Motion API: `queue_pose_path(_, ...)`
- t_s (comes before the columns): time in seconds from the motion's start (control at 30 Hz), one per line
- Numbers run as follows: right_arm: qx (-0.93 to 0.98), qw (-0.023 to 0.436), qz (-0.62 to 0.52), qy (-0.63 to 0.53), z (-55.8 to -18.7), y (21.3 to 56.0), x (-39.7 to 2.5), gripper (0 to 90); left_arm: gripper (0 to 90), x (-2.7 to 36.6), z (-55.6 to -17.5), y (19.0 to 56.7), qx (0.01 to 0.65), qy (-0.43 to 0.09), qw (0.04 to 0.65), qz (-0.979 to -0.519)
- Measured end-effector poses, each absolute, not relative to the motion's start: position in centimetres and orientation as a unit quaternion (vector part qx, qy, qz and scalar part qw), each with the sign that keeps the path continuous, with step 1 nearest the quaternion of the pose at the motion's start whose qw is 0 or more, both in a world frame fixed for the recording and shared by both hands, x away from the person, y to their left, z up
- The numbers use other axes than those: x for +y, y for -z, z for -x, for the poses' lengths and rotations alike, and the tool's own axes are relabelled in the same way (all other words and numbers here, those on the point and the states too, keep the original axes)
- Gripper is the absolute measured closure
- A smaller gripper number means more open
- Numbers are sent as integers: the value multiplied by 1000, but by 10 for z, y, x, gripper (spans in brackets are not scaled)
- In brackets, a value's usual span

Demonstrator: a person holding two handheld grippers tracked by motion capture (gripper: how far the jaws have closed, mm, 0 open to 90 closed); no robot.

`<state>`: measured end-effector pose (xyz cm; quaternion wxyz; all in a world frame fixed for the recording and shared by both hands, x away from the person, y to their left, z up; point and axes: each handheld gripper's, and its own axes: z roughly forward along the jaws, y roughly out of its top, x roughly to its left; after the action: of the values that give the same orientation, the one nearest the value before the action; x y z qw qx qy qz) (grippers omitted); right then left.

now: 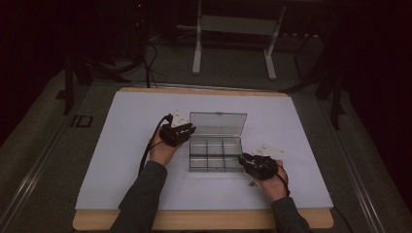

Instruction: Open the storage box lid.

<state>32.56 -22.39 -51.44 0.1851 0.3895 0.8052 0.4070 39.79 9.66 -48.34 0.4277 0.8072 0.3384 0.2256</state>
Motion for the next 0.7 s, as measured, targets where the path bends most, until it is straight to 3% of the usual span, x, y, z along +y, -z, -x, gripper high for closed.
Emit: queue_pose_path(0.7, 808, 183, -386, -407, -326, 513, -225, 709, 751, 96, -411, 496, 358, -203, 411, -813)
